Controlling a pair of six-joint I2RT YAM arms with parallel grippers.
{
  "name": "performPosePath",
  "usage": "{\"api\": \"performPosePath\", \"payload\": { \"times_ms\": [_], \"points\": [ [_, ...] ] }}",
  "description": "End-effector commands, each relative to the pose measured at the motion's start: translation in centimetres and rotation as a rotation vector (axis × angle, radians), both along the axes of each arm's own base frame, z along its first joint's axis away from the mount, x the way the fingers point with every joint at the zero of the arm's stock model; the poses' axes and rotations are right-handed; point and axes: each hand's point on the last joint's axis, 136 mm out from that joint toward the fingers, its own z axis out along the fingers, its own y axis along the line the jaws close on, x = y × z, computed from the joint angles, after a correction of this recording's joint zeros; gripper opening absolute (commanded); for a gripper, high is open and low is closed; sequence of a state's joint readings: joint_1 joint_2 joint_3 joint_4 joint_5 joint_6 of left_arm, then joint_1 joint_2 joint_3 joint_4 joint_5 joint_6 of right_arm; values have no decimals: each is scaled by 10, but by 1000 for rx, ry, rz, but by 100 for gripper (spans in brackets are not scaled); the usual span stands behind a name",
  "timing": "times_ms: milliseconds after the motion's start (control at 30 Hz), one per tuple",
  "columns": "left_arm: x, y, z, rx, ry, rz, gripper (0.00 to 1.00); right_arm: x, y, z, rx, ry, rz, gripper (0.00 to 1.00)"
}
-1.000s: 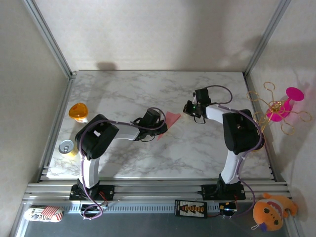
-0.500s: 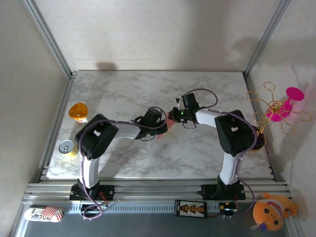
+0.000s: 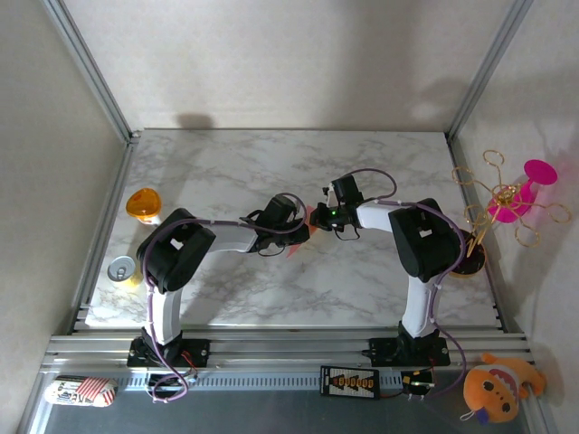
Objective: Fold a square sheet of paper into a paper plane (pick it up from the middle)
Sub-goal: Fold the wing for the fifth time at the center of the table.
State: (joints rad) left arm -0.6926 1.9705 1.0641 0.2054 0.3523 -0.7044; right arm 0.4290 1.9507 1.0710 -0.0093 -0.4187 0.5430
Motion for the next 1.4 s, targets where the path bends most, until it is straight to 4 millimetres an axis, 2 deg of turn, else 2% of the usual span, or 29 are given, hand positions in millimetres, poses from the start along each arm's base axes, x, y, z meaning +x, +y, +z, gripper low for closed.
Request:
{"api": "performPosePath", "payload": {
  "times_ms": [0,233,500,900,1167,1300,1367],
  "points": [
    [-1,-10,-2,-23,15,-28,7,-18,-22,-42,-123,113,-27,4],
    [-22,-1,-31,35,73,-72,3,-21,-25,-50,-147,145,-35,4],
    [-56,29,-58,186,119,-122,0,-23,-32,-58,-186,177,-53,3],
    [-96,52,-59,304,142,-248,0,-23,-36,-63,-202,189,-56,3],
    [-118,81,-58,382,165,-251,0,-21,-34,-59,-198,177,-48,3],
    [-124,85,-51,361,158,-252,0,-20,-32,-56,-189,165,-33,3],
    [-118,81,-36,339,118,-240,0,-18,-27,-50,-164,147,-14,4]
  ]
}}
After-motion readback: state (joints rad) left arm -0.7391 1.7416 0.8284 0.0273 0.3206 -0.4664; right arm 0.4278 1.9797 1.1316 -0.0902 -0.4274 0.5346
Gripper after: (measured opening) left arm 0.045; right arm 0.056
